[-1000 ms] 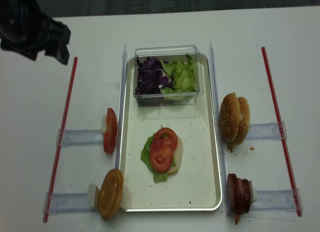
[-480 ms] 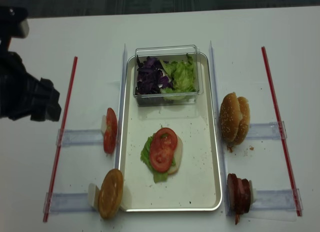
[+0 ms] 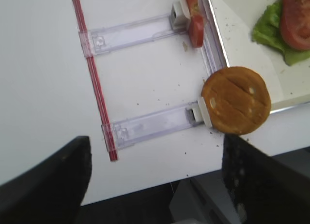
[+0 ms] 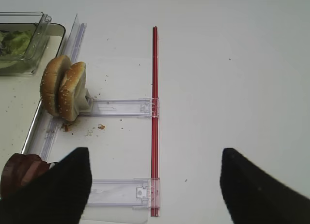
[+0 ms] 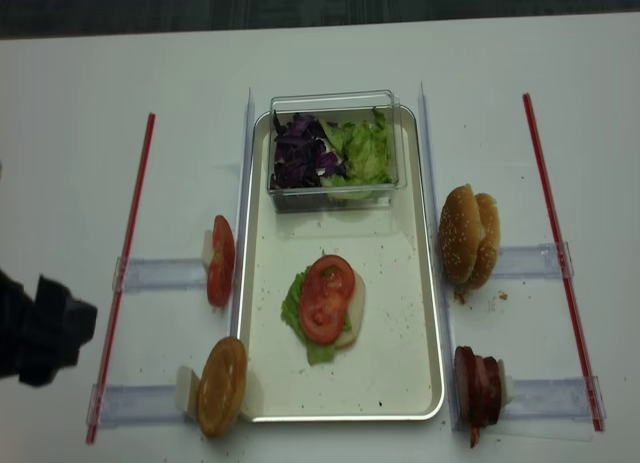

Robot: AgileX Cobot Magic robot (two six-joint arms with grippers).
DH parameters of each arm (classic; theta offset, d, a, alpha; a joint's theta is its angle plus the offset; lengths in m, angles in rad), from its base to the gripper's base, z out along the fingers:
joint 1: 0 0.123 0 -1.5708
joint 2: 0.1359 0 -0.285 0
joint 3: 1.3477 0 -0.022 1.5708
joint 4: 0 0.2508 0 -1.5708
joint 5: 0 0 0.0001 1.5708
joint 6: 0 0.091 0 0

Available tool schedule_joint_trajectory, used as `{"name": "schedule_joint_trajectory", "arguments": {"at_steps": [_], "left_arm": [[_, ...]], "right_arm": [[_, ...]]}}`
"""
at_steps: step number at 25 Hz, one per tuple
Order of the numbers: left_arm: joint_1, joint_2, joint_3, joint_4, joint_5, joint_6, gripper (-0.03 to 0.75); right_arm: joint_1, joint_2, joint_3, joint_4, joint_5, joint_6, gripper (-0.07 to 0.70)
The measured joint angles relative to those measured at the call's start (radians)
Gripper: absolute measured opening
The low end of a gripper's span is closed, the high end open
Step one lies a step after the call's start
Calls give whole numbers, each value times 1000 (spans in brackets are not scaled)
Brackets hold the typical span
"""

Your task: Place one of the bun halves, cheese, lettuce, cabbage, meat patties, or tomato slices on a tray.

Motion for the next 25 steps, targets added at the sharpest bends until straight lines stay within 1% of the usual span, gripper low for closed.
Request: {"name": "schedule_joint_trajectory", "arguments": {"at_steps": [7,16,25], "left_arm": [[0,-233,139,-15,3,20,512],[1,-426,276,-34,-13,23,512],[1,-605,311,-46,-52,23,512]], "right_arm": [[0,0,0,0,0,0,571],[0,0,0,0,0,0,571],[0,0,0,0,0,0,571]]}}
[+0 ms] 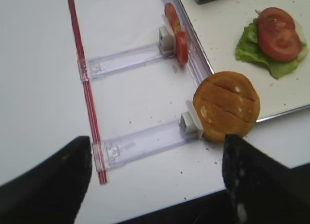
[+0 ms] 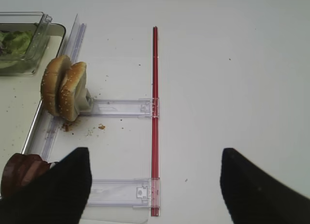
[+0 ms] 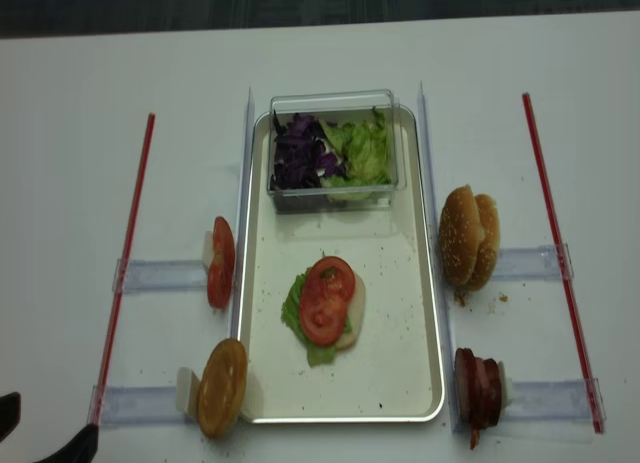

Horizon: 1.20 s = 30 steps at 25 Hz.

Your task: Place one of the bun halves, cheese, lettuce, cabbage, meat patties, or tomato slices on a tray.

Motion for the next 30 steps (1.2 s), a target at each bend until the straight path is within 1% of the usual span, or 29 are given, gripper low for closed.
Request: {"name": "schedule_joint_trajectory", "arguments": {"at_steps": [10,30], "left_arm": [[0,-145,1,0,-4,0,510],[0,-148,1,3,-4,0,510]], "right_arm": [[0,0,0,0,0,0,571],[0,0,0,0,0,2,571]]}}
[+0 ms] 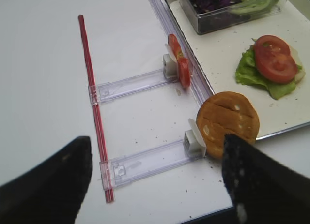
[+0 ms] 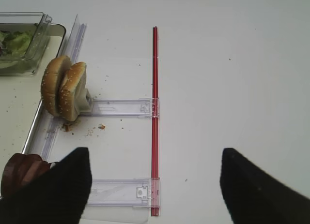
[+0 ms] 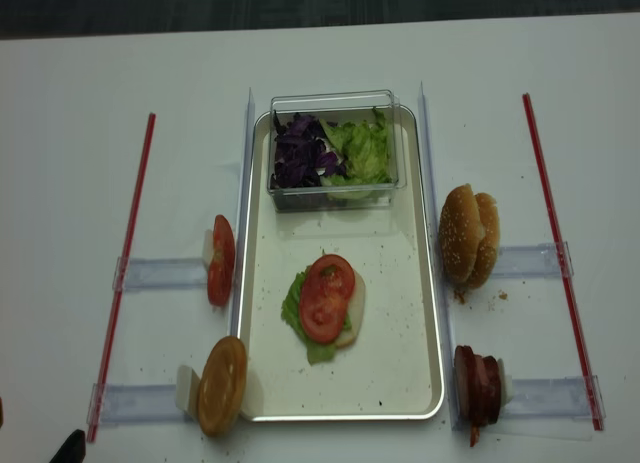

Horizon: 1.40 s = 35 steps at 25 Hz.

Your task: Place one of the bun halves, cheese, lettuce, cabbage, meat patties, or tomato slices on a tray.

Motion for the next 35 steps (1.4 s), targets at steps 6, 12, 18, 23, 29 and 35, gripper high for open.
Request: {"name": "schedule_joint_trajectory", "arguments": {"at_steps": [6,12,18,23,29,35], "left_arm": [[0,0,0,0,0,0,510],[0,0,0,0,0,-4,510],[0,0,0,0,0,-5,510],[0,0,0,0,0,-9,510],[0,0,0,0,0,-13,510],[0,0,0,0,0,-13,510]], "right_arm": [[0,0,0,0,0,0,571],[0,0,0,0,0,0,571],[0,0,0,0,0,0,571],[0,0,0,0,0,0,571],[0,0,0,0,0,0,571],[0,0,0,0,0,0,571]]}}
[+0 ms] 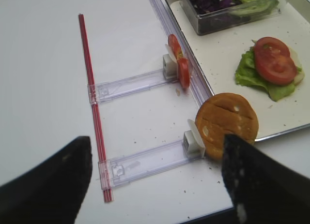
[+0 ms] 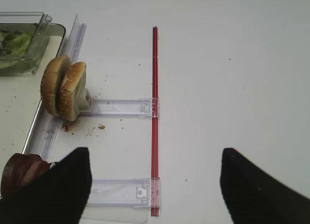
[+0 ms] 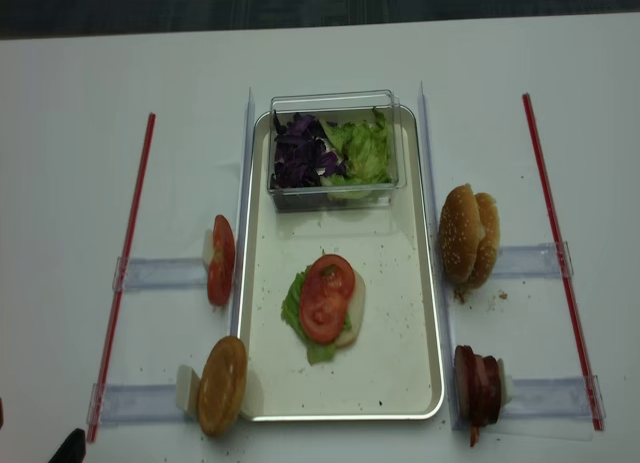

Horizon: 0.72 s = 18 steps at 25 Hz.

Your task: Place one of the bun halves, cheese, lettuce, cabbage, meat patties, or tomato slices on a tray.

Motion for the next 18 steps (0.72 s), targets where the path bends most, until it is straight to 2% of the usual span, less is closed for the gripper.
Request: {"name": "schedule_joint_trajectory", "arguments": {"at_steps": [18], "left_arm": [[0,0,0,0,0,-2,510]], "right_arm": [[0,0,0,0,0,0,571]]}}
